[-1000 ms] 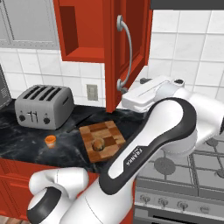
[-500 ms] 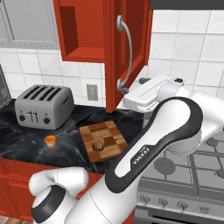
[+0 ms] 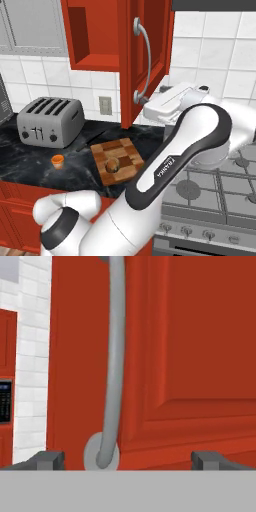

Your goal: Pick the bread, place it on the cutting board, pick the jam, place it on the counter, and close the cabinet.

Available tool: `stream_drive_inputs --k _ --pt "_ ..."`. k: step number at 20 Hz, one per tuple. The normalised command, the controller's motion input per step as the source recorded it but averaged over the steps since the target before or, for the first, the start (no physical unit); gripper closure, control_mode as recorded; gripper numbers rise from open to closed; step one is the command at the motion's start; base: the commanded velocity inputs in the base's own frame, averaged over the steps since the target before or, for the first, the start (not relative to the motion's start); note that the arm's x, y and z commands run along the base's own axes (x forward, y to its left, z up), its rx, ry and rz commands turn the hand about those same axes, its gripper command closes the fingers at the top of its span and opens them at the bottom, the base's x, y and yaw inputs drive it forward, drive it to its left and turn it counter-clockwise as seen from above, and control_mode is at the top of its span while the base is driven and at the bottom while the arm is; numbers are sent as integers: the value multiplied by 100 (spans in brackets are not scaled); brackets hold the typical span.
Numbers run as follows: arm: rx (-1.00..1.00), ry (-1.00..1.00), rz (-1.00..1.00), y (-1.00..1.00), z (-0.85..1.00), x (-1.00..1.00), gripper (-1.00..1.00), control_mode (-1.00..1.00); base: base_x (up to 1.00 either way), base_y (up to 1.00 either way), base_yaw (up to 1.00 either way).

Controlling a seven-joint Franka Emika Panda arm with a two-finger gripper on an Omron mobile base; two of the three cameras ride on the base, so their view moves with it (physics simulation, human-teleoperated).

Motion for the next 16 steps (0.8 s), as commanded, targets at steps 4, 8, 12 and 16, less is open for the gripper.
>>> stream_drive_inputs --k 4,8,12,16 --pt "0 0 0 0 0 21 -100 -100 0 0 0" --pt "0 1 3 0 0 4 -100 -100 0 0 0" --pt "0 5 6 0 0 0 -100 -100 0 0 0" --pt "0 7 9 0 0 0 -100 -100 0 0 0"
